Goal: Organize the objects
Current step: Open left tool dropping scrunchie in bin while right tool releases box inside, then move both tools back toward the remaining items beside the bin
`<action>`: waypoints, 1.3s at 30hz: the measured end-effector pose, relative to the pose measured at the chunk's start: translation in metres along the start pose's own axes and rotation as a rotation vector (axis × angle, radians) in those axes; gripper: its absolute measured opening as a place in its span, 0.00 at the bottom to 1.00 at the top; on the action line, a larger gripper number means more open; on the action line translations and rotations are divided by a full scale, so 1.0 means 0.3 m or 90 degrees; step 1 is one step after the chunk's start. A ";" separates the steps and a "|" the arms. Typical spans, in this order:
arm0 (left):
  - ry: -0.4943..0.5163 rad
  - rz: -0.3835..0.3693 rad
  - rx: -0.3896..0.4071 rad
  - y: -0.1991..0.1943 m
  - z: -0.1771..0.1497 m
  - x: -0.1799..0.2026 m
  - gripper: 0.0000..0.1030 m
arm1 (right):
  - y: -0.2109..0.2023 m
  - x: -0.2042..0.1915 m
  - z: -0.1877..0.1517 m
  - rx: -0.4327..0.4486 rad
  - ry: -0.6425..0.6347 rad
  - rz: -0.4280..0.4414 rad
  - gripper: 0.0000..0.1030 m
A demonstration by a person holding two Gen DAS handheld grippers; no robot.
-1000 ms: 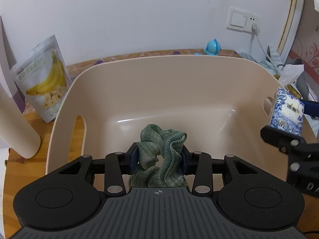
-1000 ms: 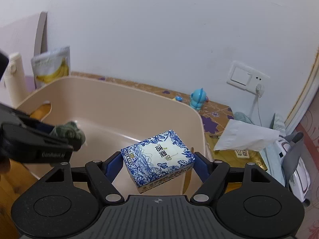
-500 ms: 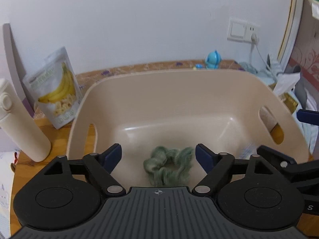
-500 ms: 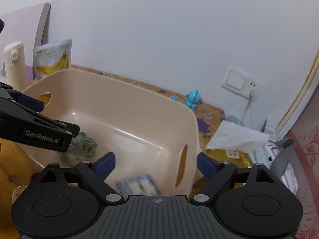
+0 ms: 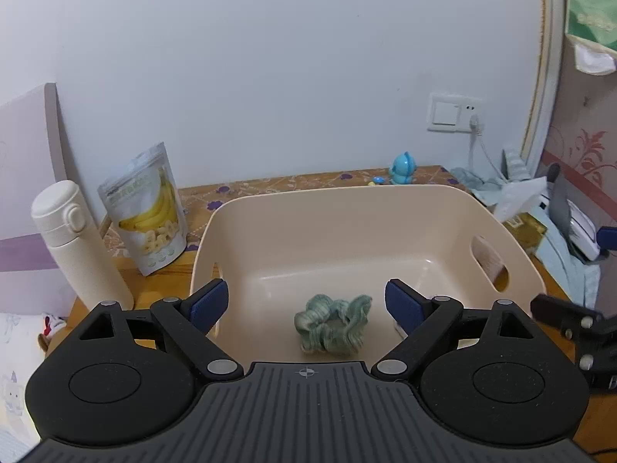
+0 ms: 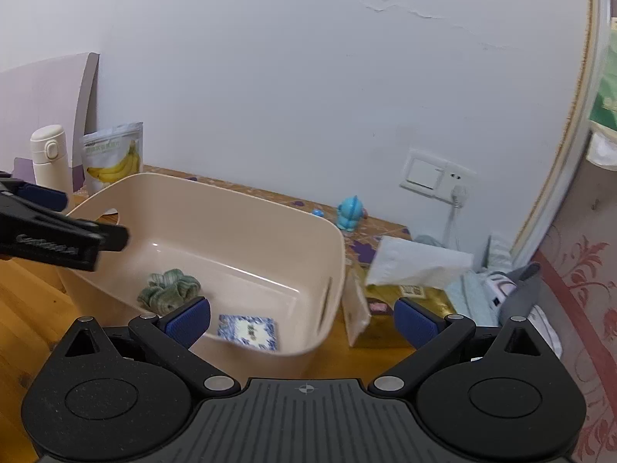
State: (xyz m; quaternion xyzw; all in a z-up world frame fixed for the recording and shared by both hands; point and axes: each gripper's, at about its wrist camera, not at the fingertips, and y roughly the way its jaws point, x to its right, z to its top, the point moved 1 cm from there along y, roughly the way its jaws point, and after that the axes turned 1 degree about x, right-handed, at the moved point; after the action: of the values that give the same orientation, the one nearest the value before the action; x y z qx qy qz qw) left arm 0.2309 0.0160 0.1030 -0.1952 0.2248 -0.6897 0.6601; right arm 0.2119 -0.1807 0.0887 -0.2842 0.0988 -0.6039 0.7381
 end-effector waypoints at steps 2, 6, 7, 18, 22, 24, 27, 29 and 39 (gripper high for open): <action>0.008 -0.005 0.002 -0.030 -0.021 0.000 0.88 | -0.024 0.017 -0.015 0.003 0.004 -0.009 1.00; 0.013 -0.007 0.005 -0.085 -0.058 0.004 0.88 | -0.061 0.048 -0.052 0.001 0.015 -0.016 1.00; 0.015 -0.009 0.004 -0.096 -0.068 0.004 0.88 | -0.069 0.055 -0.063 0.000 0.018 -0.018 1.00; 0.053 -0.007 -0.045 -0.126 -0.232 -0.010 0.88 | -0.066 0.056 -0.204 -0.064 0.015 -0.016 1.00; 0.088 -0.013 -0.074 -0.103 -0.305 -0.017 0.88 | -0.040 0.049 -0.256 -0.095 0.018 -0.008 1.00; 0.100 -0.016 -0.087 -0.094 -0.334 -0.021 0.88 | -0.028 0.047 -0.278 -0.108 0.023 -0.003 1.00; 0.092 -0.019 -0.109 -0.076 -0.371 -0.034 0.88 | -0.010 0.045 -0.311 -0.126 0.030 0.004 1.00; 0.085 -0.022 -0.124 -0.065 -0.392 -0.041 0.88 | -0.002 0.042 -0.331 -0.134 0.032 0.004 1.00; 0.060 -0.024 -0.170 -0.005 -0.456 -0.078 0.88 | 0.066 0.042 -0.433 -0.187 0.053 0.012 1.00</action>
State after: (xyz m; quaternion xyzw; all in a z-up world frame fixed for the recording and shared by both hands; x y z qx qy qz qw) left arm 0.1535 0.0466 -0.0081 -0.2533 0.3417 -0.6741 0.6039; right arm 0.1680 -0.2295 -0.0257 -0.3629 0.2196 -0.5870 0.6896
